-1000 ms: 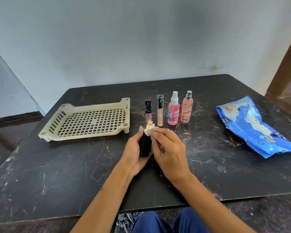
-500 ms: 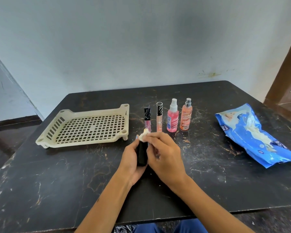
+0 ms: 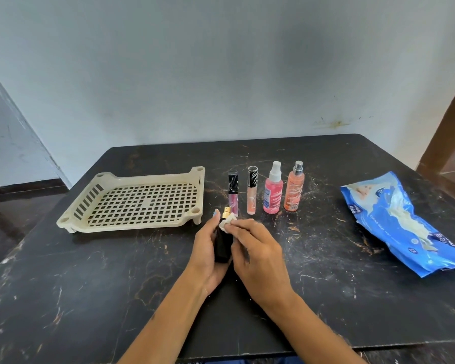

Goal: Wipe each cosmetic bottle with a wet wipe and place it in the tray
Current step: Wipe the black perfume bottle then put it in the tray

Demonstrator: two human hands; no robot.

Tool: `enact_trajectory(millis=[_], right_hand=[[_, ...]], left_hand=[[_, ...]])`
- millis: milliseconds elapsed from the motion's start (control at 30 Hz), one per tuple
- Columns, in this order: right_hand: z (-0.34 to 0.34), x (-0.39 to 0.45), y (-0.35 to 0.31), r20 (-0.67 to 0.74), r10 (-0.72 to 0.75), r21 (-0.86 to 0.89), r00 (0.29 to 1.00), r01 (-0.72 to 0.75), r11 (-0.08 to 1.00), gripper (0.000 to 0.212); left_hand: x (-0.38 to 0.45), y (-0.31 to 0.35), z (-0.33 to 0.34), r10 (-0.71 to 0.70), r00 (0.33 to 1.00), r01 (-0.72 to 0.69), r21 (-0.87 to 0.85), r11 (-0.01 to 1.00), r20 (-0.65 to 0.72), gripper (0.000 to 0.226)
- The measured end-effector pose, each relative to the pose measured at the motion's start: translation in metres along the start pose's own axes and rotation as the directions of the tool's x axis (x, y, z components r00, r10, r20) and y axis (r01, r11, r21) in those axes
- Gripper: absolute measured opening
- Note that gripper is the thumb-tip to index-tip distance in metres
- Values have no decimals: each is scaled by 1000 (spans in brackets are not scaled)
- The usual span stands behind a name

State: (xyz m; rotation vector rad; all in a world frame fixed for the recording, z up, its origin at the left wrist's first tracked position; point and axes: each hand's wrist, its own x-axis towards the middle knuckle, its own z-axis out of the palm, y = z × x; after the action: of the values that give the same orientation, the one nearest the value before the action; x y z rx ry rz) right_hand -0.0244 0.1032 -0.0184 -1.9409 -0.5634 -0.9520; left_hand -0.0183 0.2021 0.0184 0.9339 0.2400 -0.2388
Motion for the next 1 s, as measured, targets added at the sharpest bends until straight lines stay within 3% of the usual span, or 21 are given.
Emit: enact_trajectory(millis=[333,767,1000], right_hand=[[1,4,0,-6,18,-25,1000,-18,1000,32],[2,6,0,-17,28,-10,999,-28,1000,31],[-1,2,-5,-6,-84,157,996,84,984,17]], left_hand=[[3,-1,2,26,1000,-26,-42,999,6,33],[4,-1,1,-10,1000,11,-75,997,21,39],[4,2,-3,-95,993,97,-20,995,66,59]])
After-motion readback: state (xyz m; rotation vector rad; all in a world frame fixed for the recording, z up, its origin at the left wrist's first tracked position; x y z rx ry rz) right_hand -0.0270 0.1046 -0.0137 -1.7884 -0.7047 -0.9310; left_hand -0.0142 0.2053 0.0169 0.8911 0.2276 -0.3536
